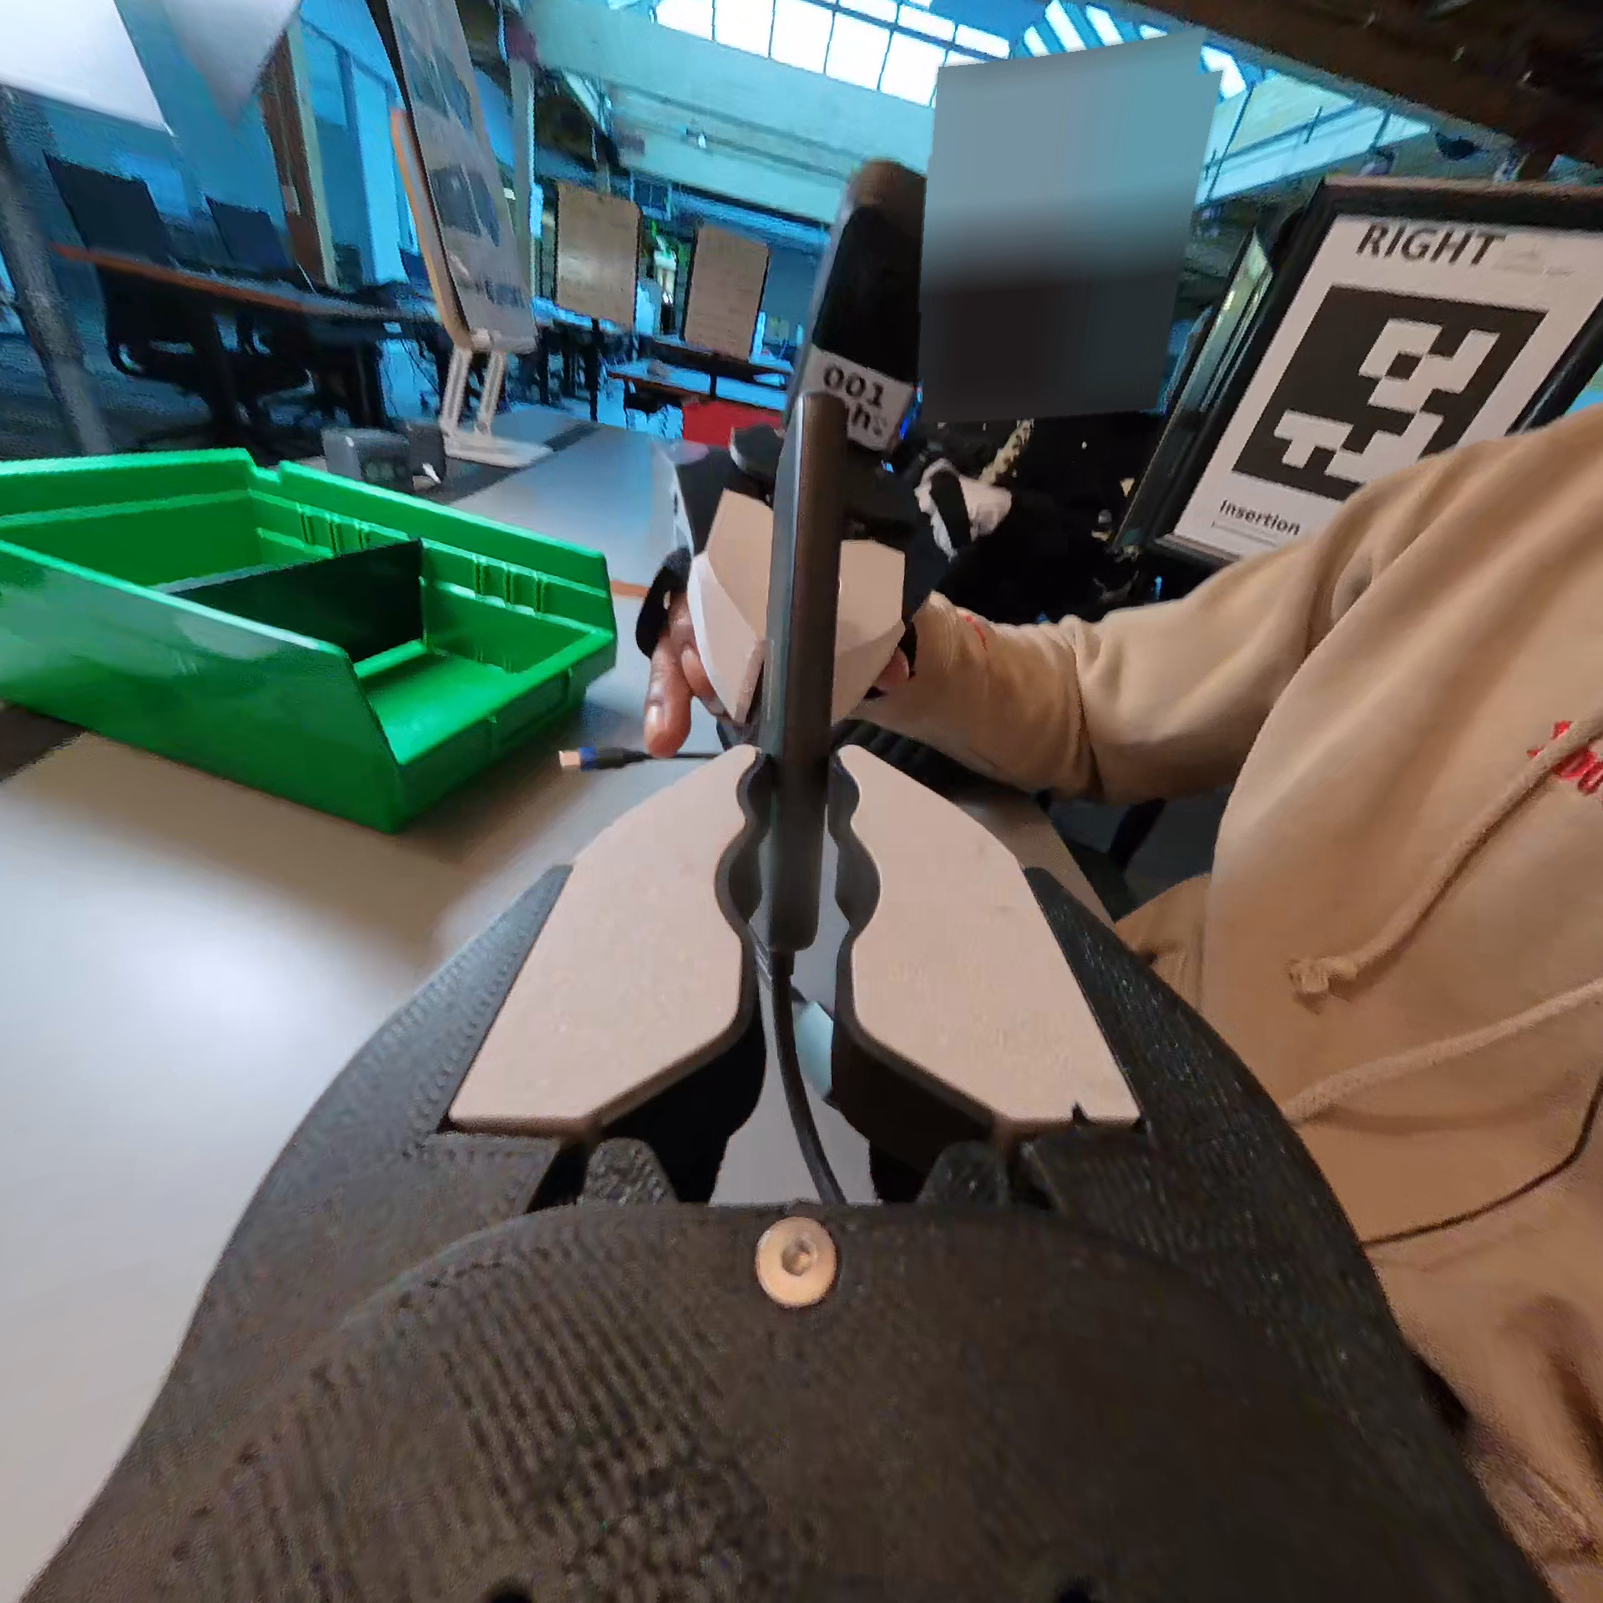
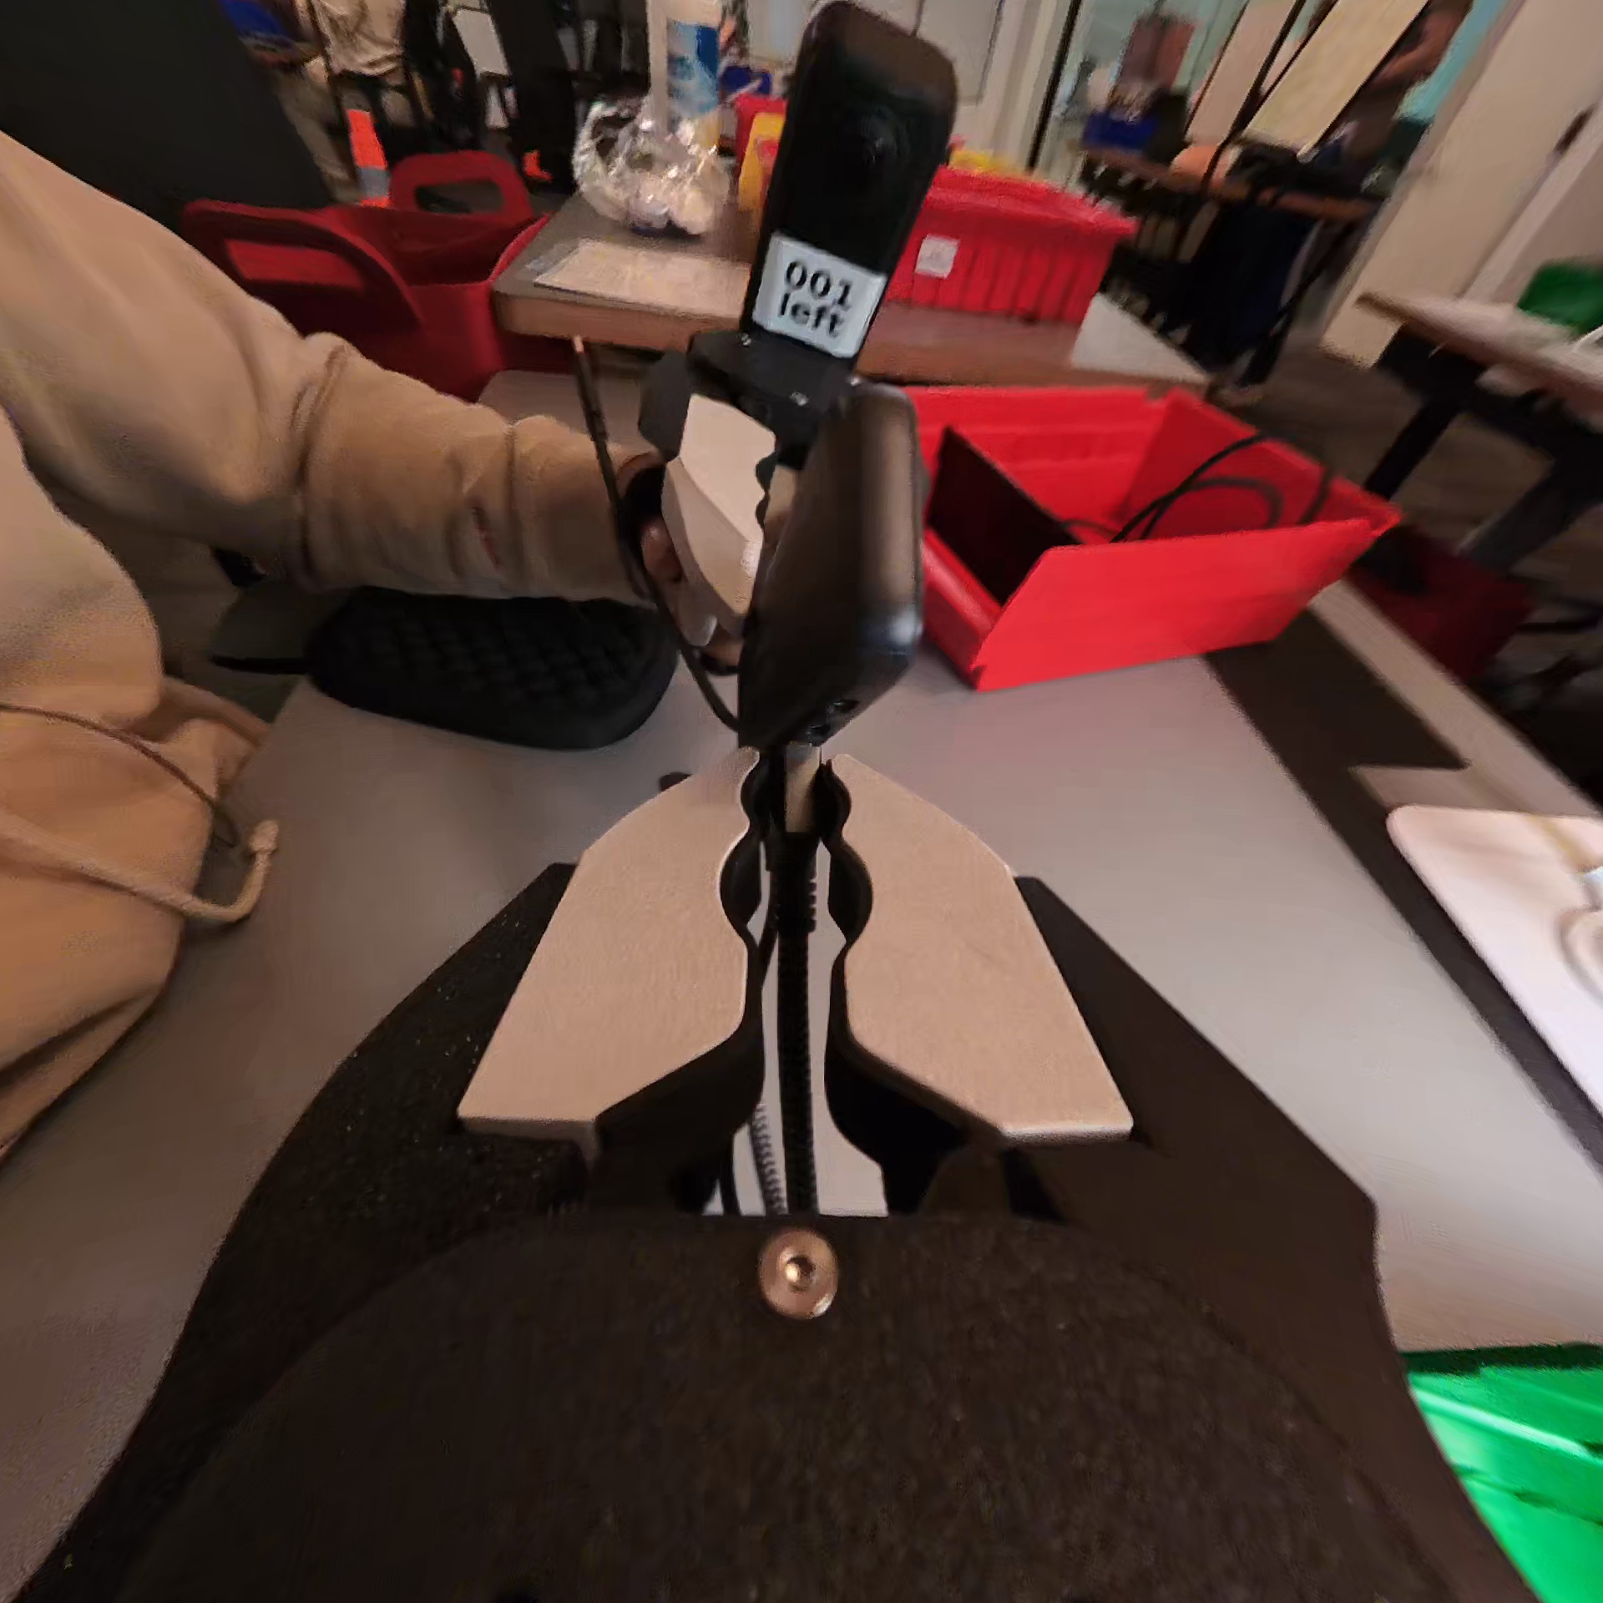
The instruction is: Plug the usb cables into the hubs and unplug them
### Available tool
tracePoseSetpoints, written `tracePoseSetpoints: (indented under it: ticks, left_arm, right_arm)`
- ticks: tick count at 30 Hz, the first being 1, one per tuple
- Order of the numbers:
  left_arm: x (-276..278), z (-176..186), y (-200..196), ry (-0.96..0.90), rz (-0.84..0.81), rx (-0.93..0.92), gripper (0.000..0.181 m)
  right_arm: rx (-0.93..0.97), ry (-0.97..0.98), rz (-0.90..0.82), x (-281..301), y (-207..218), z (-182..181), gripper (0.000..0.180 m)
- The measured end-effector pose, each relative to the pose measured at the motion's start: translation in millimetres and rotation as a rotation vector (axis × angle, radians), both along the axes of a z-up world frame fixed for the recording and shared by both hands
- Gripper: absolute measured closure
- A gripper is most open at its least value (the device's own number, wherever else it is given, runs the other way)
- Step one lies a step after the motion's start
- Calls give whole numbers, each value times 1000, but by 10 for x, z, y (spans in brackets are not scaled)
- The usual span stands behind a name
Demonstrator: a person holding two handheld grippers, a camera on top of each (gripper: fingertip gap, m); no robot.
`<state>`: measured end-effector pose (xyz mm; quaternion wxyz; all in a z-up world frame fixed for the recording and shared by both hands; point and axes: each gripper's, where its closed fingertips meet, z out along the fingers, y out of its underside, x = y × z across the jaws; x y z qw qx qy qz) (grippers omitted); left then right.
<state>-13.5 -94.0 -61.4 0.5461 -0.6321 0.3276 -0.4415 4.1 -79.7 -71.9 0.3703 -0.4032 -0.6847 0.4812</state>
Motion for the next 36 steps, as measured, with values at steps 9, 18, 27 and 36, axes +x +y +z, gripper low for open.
tracePoseSetpoints:
  ticks: [9, 18, 27, 36]
  left_arm:
    - [247, -521, -29, 270, -15, -10, 155]
    - [87, -172, 39, 134, 124, 98, 169]
    - [-121, -108, 141, 16, 218, 104, 169]
    - [-186, -15, 141, -44, 253, 125, 169]
  right_arm:
    - [100, -371, 49, 133, -78, -462, 171]
    - [125, -199, 50, -93, -75, -49, 169]
    - [10, -60, -80, -134, 177, 90, 155]
    - [-100, -65, -104, -231, 151, 42, 156]
